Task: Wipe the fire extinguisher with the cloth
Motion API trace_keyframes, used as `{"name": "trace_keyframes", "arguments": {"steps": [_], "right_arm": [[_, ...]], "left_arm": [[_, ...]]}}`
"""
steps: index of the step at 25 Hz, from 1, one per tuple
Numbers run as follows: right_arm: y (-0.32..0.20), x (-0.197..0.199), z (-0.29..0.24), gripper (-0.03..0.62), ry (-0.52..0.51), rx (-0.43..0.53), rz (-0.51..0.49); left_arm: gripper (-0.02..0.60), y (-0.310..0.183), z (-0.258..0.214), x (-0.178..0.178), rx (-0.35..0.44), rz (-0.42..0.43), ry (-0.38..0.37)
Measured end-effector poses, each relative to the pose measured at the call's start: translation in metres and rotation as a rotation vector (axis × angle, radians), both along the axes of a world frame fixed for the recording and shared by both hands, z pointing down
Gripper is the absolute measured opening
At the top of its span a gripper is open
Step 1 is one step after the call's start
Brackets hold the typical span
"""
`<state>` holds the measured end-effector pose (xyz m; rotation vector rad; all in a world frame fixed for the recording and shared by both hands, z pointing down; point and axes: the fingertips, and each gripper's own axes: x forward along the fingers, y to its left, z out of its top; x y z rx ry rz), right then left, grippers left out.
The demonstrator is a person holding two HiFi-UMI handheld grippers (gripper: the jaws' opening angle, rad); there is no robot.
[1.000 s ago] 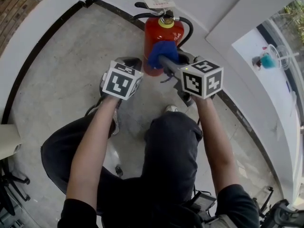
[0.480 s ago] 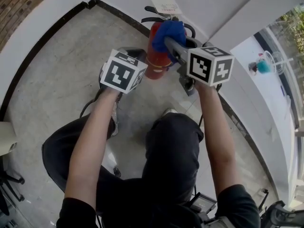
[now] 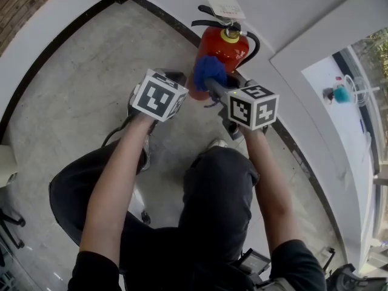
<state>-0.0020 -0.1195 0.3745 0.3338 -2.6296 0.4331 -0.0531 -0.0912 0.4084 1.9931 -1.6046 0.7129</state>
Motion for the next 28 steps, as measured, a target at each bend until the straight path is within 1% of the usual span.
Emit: {"name": "trace_keyframes", "arguments": {"steps": [4,7,11,17,22,26,28], "right_arm": [[-0.002,-0.002,0.05,0.069,0.024,-0.078,0.022],[-0.001,-0.006,0.08,0.069,0.03,-0.124,0.036],[-0.001,-0.009,0.12,0.069,0.046,-0.21,0.054],[-0.001,-0.018,0.174,0.069,0.097,-0.264,0.059],[-0.001,-0.014,0.227,0.069,0.177,-0.33,0.084],[0.002,-0.018,0.258,0.069,0.207,-0.427,0.13],[0.003,-0.018,0.269,0.069,0.227,-0.453,0.146]], "left_arm": [[0.005,0.004,0.023,-0.002,-0.042,0.003,0.008],[0.005,0.005,0.043,-0.003,-0.081,0.007,0.015],[0.005,0.006,0.066,-0.006,-0.119,0.008,0.022],[0.005,0.01,0.103,-0.01,-0.182,0.013,0.031],[0.005,0.006,0.124,-0.014,-0.209,0.023,0.036],[0.005,0.002,0.147,-0.014,-0.215,0.033,0.049],[0.005,0.004,0.155,-0.012,-0.229,0.039,0.053]]}}
